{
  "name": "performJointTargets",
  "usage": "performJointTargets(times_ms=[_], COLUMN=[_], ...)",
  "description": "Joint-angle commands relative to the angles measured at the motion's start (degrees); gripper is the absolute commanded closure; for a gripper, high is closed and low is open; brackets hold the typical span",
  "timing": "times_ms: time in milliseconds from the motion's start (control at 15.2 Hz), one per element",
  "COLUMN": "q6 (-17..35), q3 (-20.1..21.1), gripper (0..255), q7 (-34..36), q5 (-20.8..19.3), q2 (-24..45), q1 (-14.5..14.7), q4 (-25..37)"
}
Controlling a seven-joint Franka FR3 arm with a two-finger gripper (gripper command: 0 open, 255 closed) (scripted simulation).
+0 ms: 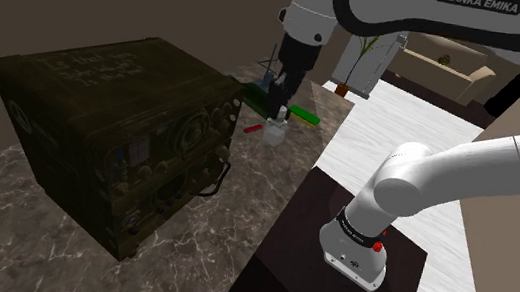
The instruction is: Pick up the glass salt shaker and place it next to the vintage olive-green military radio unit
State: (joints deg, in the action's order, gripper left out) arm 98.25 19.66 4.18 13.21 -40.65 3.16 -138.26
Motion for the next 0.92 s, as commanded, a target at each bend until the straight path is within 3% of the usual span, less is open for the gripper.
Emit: performJointTargets(times_ms=[0, 858], q6=[1.62, 11.94], q3=[0.27, 2.42], gripper=[255, 255], q7=[-0.11, -0.49], q5=[0.25, 2.03], q2=[-0.05, 1.15], q1=[0.1, 0.75], q4=[-1.65, -10.76])
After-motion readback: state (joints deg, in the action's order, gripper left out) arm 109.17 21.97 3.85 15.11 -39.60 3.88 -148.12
